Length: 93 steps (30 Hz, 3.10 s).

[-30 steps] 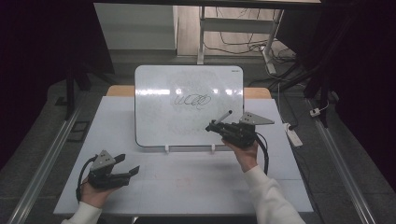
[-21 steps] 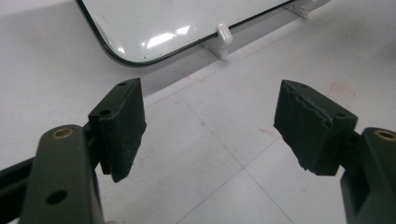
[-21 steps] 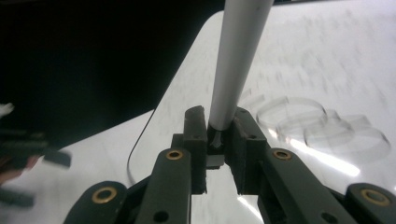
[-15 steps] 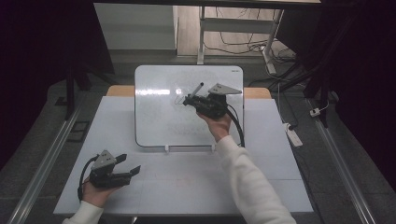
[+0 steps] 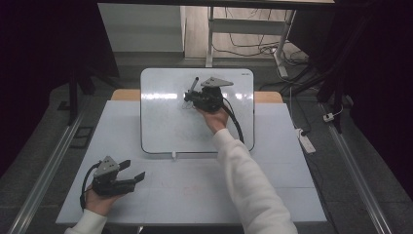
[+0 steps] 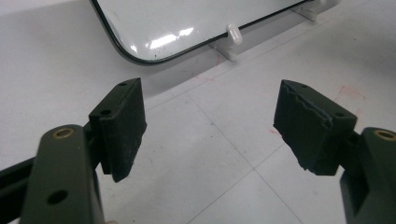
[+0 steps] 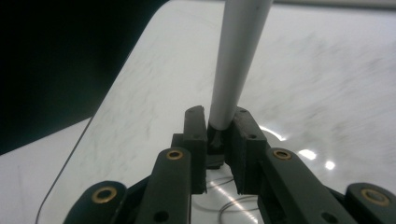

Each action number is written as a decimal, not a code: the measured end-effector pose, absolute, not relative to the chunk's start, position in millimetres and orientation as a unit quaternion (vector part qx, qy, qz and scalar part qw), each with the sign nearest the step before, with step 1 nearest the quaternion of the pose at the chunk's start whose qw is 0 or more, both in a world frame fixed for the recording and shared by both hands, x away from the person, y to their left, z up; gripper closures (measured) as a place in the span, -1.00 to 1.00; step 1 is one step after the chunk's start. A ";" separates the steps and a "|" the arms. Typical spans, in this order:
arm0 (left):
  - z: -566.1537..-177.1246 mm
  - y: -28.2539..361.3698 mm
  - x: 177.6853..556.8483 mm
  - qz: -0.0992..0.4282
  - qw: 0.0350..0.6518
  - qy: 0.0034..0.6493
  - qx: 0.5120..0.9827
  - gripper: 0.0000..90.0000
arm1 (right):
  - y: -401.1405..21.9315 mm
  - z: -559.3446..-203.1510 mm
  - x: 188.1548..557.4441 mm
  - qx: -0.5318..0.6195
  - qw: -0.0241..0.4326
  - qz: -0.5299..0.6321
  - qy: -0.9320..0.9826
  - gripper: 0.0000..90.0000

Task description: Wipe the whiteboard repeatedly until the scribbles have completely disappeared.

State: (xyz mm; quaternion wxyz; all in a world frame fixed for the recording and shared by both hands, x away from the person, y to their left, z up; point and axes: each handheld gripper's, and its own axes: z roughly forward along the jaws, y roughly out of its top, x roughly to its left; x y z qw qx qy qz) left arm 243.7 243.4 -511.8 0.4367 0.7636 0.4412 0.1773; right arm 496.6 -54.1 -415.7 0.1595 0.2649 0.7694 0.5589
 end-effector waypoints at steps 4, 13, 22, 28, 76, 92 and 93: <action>-511.3 242.0 243.3 0.179 0.437 0.440 0.764 -0.43 | -47.5 -426.6 486.0 0.239 0.143 0.545 0.791 0.73; -510.9 242.5 242.8 0.179 0.439 0.440 0.763 -0.42 | -50.4 -421.2 495.6 0.253 0.165 0.568 0.765 0.73; -510.8 243.5 242.0 0.182 0.437 0.439 0.763 -0.41 | -49.7 -433.8 486.4 0.241 0.141 0.569 0.774 0.73; -511.1 244.4 242.3 0.183 0.436 0.441 0.763 -0.41 | -52.6 -437.7 482.4 0.229 0.139 0.562 0.782 0.73; -508.9 247.2 241.0 0.192 0.442 0.440 0.758 -0.38 | -90.1 -434.7 491.0 0.258 0.178 0.597 0.738 0.74; -509.0 248.1 242.1 0.193 0.443 0.440 0.756 -0.38 | -110.1 -427.3 500.5 0.284 0.182 0.613 0.714 0.73; -509.2 248.2 242.6 0.192 0.443 0.441 0.757 -0.38 | -107.9 -429.9 497.6 0.278 0.176 0.609 0.722 0.73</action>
